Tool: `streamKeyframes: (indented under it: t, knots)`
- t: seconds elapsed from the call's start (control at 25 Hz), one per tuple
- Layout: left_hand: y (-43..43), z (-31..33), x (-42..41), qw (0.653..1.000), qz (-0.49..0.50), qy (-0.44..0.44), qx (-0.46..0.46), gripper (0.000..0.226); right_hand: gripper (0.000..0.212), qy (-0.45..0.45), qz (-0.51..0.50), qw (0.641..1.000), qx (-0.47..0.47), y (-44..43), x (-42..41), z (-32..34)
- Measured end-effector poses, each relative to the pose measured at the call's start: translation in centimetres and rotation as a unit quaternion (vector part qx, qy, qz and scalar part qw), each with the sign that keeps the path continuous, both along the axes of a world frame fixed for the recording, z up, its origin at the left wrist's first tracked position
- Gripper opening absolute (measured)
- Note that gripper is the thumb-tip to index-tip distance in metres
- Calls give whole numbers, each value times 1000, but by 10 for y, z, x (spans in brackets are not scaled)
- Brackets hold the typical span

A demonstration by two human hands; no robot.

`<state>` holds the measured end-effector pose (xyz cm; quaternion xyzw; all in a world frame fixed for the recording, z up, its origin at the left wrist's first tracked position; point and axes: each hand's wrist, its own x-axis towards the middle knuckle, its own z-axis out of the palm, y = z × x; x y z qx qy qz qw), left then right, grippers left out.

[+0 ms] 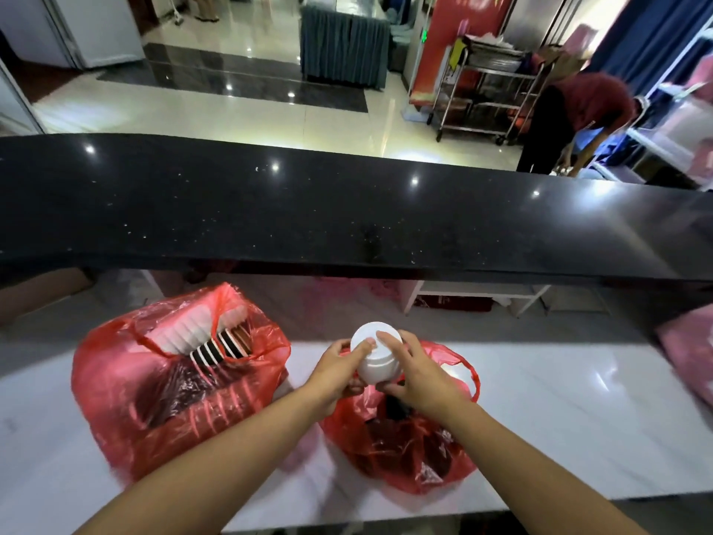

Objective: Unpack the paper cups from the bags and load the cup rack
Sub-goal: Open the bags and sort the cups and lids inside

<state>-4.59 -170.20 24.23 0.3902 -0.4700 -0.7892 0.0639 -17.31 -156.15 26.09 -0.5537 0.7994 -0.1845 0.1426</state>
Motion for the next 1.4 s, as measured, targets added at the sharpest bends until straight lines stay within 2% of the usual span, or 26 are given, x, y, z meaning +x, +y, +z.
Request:
streamKeyframes:
  t: [0.2, 0.4, 0.52, 0.6, 0.88, 1.04, 1.24, 1.32, 1.4]
  knots:
    - [1, 37, 50, 988, 78, -11, -131, 41, 88, -10, 92, 988, -127, -21, 19, 17]
    - [1, 63, 153, 965, 217, -16, -146, 34, 87, -41, 254, 946, -195, -72, 87, 35]
    - [10, 78, 229, 940, 291, -43, -172, 52, 88, -64, 341, 911, -224, -100, 149, 36]
    - [18, 84, 286, 924, 334, -60, -176, 54, 89, -63, 393, 890, -220, -115, 201, 37]
    - [55, 68, 472, 864, 479, -114, -106, 44, 85, -34, 536, 834, -126, -152, 396, 20]
    - [73, 33, 575, 833, 529, -144, -75, 46, 80, -69, 580, 811, -22, -160, 499, -5]
    - [88, -26, 656, 802, 575, -162, 0, 46, 72, -167, 535, 815, 146, -159, 588, -42]
    - [93, -50, 670, 793, 584, -172, 24, 44, 67, -183, 507, 815, 213, -158, 612, -55]
    - [99, -65, 675, 798, 573, -184, 39, 53, 65, -183, 502, 805, 257, -157, 626, -70]
